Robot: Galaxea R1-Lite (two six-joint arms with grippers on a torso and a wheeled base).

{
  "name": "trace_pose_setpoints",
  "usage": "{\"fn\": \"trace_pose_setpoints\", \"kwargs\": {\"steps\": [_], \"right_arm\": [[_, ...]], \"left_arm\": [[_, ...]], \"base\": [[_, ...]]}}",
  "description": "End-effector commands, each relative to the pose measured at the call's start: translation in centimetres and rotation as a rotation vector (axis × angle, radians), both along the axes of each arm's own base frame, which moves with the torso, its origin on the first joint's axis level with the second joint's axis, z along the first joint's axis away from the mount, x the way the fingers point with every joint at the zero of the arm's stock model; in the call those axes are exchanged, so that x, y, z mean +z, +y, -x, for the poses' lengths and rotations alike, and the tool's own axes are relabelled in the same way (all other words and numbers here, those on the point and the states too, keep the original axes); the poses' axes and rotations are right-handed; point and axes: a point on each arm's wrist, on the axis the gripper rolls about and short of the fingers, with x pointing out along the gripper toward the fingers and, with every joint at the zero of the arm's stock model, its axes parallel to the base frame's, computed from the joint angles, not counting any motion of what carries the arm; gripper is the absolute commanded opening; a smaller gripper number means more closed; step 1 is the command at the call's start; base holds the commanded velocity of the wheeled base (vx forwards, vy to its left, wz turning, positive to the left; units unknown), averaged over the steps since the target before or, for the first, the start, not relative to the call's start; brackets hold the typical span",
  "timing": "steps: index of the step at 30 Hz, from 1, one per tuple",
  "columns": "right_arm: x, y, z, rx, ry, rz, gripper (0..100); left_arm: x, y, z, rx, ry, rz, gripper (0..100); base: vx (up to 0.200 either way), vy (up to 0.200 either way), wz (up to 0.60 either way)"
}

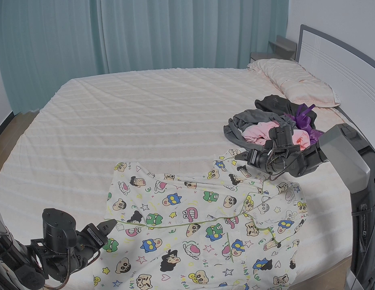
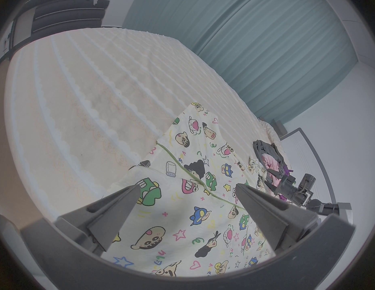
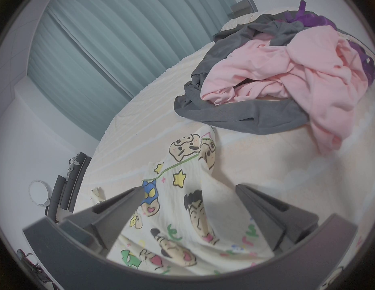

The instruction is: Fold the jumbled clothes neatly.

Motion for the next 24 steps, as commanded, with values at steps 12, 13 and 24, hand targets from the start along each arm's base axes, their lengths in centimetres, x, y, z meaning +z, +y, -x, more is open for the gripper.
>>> {"fn": "trace_pose_setpoints", "kwargs": {"steps": [12,13,24], "right_arm": [[-1.7,-3.1,-3.0,-0.076,-0.029,0.006,0],[-1.7,-3.3,-3.0,-0.08,-0.033,0.005,0],[-0.1,-7.4,-4.6,-0.22,-0.195,-0.024,0]], "left_arm": [[-0.2,-0.1,0.1,-0.005,0.009,-0.001,100],[-0.2,-0.1,0.1,-0.005,0.009,-0.001,100],[-0.2,-0.1,0.1,-0.003,0.011,0.001,100]], "base": [[0.0,0.0,0.0],[0.0,0.0,0.0],[0.0,0.0,0.0]]}}
